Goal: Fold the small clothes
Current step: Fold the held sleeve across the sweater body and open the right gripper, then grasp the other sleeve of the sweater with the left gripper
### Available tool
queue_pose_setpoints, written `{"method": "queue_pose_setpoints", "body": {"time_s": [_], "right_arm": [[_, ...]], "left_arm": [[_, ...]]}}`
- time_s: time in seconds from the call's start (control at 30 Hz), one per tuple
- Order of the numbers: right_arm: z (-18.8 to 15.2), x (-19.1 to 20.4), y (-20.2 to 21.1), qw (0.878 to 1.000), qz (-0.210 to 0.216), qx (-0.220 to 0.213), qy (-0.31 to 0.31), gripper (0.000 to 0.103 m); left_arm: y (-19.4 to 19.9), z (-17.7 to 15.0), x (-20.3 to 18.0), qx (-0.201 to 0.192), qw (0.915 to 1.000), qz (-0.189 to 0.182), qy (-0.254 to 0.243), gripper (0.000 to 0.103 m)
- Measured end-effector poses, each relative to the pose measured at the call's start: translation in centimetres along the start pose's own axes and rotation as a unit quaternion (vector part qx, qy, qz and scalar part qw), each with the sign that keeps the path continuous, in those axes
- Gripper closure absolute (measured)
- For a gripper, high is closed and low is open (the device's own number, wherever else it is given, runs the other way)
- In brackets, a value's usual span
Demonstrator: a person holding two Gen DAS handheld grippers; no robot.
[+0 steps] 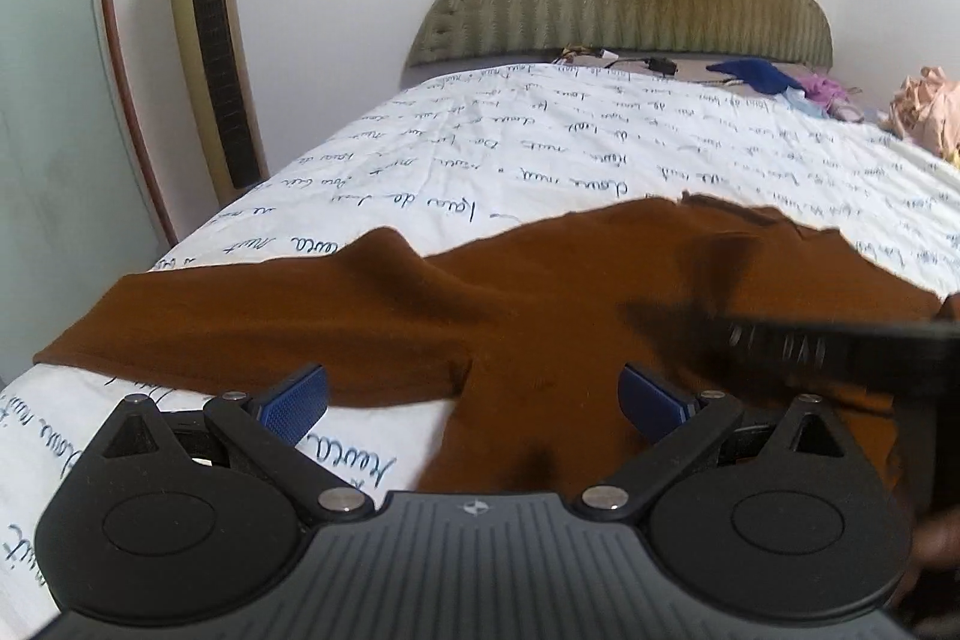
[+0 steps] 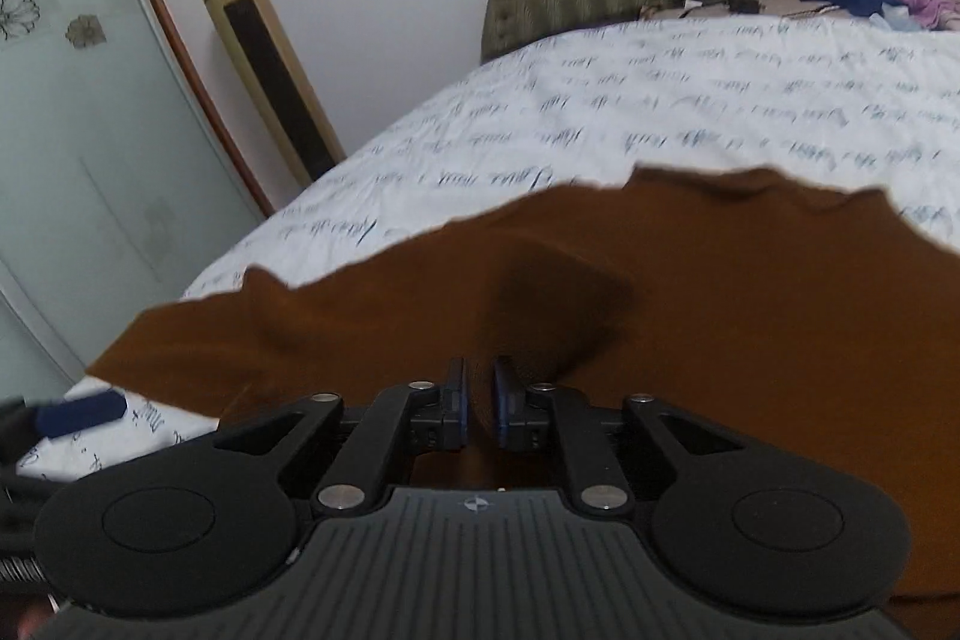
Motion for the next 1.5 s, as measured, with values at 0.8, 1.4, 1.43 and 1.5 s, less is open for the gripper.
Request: {"method": "queue_pose_setpoints", "body": {"time_s": [0.8, 1.4, 1.43, 1.5], "right_arm": [[-8.0, -12.7, 16.7, 0.956, 0.003, -0.054, -0.289, 0.072], [-6.4, -13.1, 14.5, 0.965, -0.002, -0.055, -0.257, 0.072], [-6.4, -13.1, 14.4, 0.965, -0.003, -0.054, -0.255, 0.072], [-6.3, -13.3, 14.2, 0.965, -0.003, -0.051, -0.255, 0.072]], "left_arm": [[-6.7, 2.5, -2.3, 0.104, 0.9664, -0.186, 0.143, 0.000], [-9.4, 2.8, -3.3, 0.145, 0.9381, -0.250, 0.191, 0.054], [-9.4, 2.7, -3.3, 0.148, 0.9386, -0.248, 0.190, 0.063], [-9.8, 2.5, -3.6, 0.159, 0.9382, -0.246, 0.185, 0.078]]}}
Point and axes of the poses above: each gripper's, at about its wrist camera, not at the fingertips, and y roughly against the way its jaws point, x to its left, z to its top, the point moved 2 cm from there along -y, roughly the way its jaws point, and after that the axes turned 2 degrees about -x, right-handed, at the moved point
